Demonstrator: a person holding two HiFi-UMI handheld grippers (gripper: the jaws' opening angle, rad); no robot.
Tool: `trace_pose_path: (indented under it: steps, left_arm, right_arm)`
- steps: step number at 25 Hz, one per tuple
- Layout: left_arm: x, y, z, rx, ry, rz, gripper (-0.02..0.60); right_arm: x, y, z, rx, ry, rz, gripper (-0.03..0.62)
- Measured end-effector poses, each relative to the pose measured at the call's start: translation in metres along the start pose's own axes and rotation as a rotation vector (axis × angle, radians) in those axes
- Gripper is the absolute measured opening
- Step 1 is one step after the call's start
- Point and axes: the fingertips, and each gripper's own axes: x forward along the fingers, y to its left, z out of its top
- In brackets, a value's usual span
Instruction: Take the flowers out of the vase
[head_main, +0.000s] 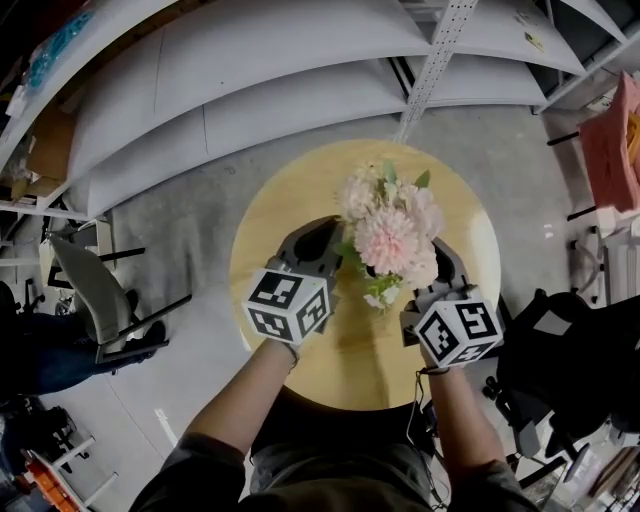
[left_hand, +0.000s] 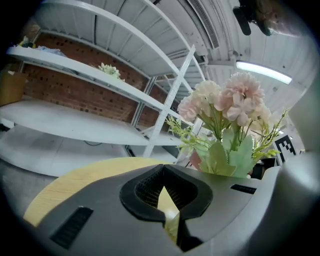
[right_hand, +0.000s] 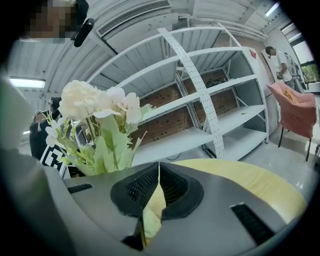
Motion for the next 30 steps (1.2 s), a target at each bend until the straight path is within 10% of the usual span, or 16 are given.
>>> trace_pose_path:
  steps: [30]
  left_arm:
    - [-0.014,-0.073,0.055,0.06,-0.134,-0.031,0.009]
  right_arm:
    - [-0.016,0.048,0.05,-0.048,-0.1,0.038,0.017]
